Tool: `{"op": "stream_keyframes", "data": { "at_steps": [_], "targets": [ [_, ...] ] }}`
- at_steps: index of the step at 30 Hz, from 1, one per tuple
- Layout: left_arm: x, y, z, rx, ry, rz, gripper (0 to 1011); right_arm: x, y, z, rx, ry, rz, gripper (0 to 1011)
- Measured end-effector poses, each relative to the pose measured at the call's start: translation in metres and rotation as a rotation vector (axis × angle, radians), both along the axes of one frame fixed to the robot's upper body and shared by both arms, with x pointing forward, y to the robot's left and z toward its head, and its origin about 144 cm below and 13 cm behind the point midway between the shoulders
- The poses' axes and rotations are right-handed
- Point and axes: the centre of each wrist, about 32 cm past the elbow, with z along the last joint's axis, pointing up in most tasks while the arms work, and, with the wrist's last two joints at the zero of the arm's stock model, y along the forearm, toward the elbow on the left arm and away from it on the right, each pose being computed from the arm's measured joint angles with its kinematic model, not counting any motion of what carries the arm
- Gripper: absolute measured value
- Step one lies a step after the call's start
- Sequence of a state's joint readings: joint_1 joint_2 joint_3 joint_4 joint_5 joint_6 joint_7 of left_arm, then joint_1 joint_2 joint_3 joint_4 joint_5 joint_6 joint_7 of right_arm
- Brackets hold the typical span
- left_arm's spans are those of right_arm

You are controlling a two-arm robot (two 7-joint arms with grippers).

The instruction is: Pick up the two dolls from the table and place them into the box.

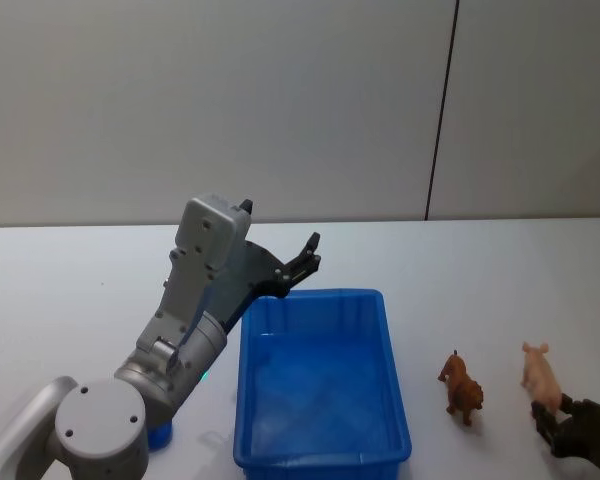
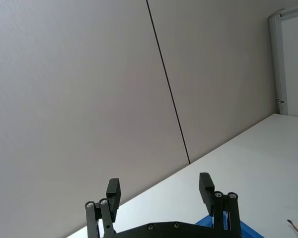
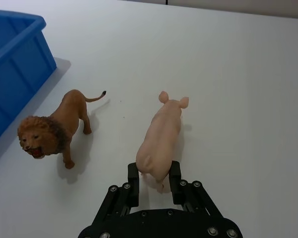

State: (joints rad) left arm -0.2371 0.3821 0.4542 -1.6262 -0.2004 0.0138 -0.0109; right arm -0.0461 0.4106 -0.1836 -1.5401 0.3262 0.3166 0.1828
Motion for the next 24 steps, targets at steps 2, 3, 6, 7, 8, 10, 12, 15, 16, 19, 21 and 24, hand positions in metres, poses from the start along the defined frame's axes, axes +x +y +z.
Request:
{"op": "stream_keyframes", "data": {
  "at_steps": [2,3,6,7,8,10,12,15,16,19,21,24],
  "targets": [
    [0.0,0.0,0.0,0.0,0.0,0.0,1001,0.0,0.0,0.001,0.003,-0.01,0.0,343],
    [0.0,0.0,0.0,0.0,0.0,0.0,1001,0.001,0.001,0.002,0.004,-0.016,0.001,343],
    [0.0,0.0,0.0,0.0,0.0,0.0,1001,0.001,0.002,0.004,0.01,-0.042,0.008,343],
    [0.0,0.0,0.0,0.0,0.0,0.0,1001,0.001,0.003,0.006,0.014,-0.057,0.015,343],
    [0.0,0.0,0.0,0.0,0.0,0.0,1001,0.002,0.003,0.007,0.016,-0.066,0.018,343],
    [0.0,0.0,0.0,0.0,0.0,0.0,1001,0.002,0.004,0.009,0.019,-0.081,0.027,343],
    [0.0,0.0,0.0,0.0,0.0,0.0,1001,0.003,0.006,0.014,0.025,-0.111,0.045,343],
    [0.0,0.0,0.0,0.0,0.0,0.0,1001,0.004,0.008,0.02,0.033,-0.148,0.071,343],
    [0.0,0.0,0.0,0.0,0.0,0.0,1001,0.005,0.009,0.023,0.038,-0.164,0.085,343],
    [0.0,0.0,0.0,0.0,0.0,0.0,1001,0.006,0.012,0.029,0.046,-0.195,0.112,343],
    [0.0,0.0,0.0,0.0,0.0,0.0,1001,0.008,0.015,0.035,0.054,-0.223,0.138,343],
    [0.0,0.0,0.0,0.0,0.0,0.0,1001,0.011,0.02,0.043,0.066,-0.257,0.178,343]
  ]
}}
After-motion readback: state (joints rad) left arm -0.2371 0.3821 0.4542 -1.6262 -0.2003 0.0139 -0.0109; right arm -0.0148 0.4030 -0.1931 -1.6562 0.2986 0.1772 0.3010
